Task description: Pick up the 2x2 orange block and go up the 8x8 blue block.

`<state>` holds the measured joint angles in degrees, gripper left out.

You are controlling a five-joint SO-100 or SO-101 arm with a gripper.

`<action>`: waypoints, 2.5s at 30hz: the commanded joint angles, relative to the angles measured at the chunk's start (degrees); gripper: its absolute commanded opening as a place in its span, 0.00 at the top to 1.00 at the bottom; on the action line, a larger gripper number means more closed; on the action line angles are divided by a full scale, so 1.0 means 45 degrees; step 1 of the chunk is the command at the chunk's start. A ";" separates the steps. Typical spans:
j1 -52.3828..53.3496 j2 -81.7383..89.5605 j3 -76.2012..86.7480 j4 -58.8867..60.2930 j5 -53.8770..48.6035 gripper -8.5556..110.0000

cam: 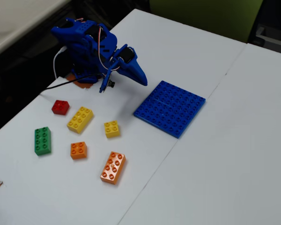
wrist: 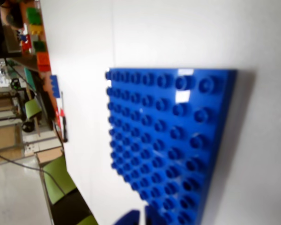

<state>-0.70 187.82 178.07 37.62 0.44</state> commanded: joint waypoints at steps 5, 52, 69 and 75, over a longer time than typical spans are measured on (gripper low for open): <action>-0.0039 0.0547 0.0527 0.0039 -0.0059 0.93; 0.3359 -1.5234 -1.8027 0.4727 -1.2188 0.93; 0.7539 -1.9785 -2.3555 1.0801 -2.3945 0.90; 0.8301 -2.0762 -2.4687 1.1309 -2.5078 0.88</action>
<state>35.24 95.01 71.54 87.63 -111.45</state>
